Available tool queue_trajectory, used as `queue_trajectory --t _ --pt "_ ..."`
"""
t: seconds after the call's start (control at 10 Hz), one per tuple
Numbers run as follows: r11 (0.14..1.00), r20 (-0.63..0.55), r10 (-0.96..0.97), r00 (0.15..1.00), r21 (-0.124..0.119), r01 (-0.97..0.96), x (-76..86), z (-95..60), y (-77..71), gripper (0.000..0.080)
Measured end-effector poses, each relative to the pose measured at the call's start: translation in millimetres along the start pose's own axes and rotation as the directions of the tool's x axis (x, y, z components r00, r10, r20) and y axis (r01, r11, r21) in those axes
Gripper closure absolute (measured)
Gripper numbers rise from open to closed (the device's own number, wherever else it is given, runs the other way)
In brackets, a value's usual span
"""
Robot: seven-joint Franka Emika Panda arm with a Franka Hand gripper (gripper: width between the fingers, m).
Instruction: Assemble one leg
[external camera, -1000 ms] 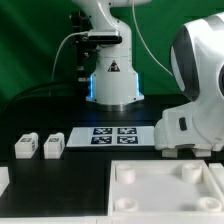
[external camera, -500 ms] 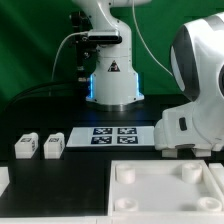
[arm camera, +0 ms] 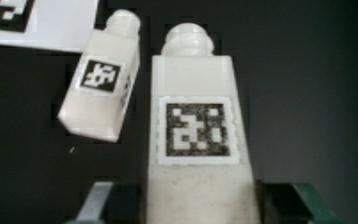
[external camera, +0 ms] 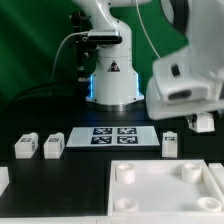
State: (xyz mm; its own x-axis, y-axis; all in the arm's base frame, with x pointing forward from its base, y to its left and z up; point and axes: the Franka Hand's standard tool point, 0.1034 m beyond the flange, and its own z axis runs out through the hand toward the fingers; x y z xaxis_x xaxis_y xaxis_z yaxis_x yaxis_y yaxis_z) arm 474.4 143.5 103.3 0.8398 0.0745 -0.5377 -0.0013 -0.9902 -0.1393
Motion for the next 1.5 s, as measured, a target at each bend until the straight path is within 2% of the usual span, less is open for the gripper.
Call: queue_trajectory --t 0.1,0.2,0.4,0.5,0.6,0.7,0.8,0.9,1.0,1.2,1.5 --pt "1.000 -0.111 0.007 0.994 -0.008 -0.008 -5.4 -12.7 1.0 0.0508" --pt "1.000 -0.177 0.013 0.984 -0.013 -0.016 -10.7 -19.0 0.0 0.0508" --pt "1.000 -0.370 0.005 0.929 -0.014 -0.010 -1.7 -20.8 0.8 0.0508" --pt "1.000 -0.473 -0.016 0.881 -0.022 0.007 3.5 -27.6 4.3 0.0508" --pt "0.998 -0.562 -0.060 0.825 -0.044 0.043 17.1 -49.9 15.7 0.0508" --pt "0.998 -0.621 -0.058 0.782 -0.041 0.041 29.4 -80.0 23.5 0.0508" --pt "0.999 -0.657 -0.053 0.752 -0.034 0.041 40.1 -106.5 21.9 0.0508" --pt "0.998 -0.765 -0.052 0.642 -0.028 0.047 58.0 -131.1 14.6 0.0508" --pt "0.999 -0.829 -0.042 0.558 -0.019 0.047 63.7 -139.7 6.7 0.0508" --pt "0.998 -0.893 -0.049 0.447 -0.029 0.051 61.6 -135.8 9.1 0.0508" --pt "0.998 -0.887 -0.054 0.459 -0.034 0.051 62.8 -130.4 11.2 0.0508"
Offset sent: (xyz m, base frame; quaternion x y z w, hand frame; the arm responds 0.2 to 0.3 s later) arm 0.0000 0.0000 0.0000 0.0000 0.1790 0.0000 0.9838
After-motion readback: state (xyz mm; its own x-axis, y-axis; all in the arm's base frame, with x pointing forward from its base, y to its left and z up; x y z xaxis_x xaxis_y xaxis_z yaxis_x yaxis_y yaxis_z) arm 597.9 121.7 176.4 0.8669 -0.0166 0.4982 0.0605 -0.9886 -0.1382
